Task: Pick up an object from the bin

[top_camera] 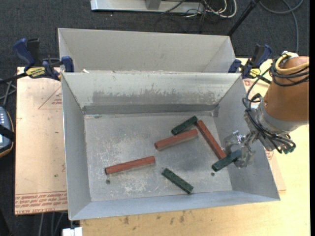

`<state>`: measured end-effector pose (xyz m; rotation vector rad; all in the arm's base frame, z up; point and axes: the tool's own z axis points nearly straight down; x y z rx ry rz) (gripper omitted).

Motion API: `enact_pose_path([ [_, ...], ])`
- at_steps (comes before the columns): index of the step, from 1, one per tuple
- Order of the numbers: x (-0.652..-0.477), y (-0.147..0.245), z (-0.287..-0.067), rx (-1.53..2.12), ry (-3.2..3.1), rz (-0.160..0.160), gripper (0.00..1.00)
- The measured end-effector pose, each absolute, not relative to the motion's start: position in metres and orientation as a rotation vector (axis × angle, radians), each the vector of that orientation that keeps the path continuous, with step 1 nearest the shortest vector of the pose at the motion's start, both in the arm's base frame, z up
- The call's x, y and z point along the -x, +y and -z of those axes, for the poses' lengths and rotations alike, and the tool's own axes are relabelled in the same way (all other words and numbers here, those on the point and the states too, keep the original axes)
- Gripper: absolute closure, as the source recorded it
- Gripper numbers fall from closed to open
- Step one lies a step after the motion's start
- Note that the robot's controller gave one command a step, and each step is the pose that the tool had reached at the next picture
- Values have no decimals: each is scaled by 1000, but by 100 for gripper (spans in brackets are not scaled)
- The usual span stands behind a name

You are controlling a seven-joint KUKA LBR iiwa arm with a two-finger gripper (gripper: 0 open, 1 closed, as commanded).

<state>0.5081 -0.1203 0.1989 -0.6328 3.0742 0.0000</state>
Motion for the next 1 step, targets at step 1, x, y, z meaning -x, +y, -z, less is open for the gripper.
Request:
enact_pose_path([
  [1,-508,-120,-199,633,3074,0,100],
])
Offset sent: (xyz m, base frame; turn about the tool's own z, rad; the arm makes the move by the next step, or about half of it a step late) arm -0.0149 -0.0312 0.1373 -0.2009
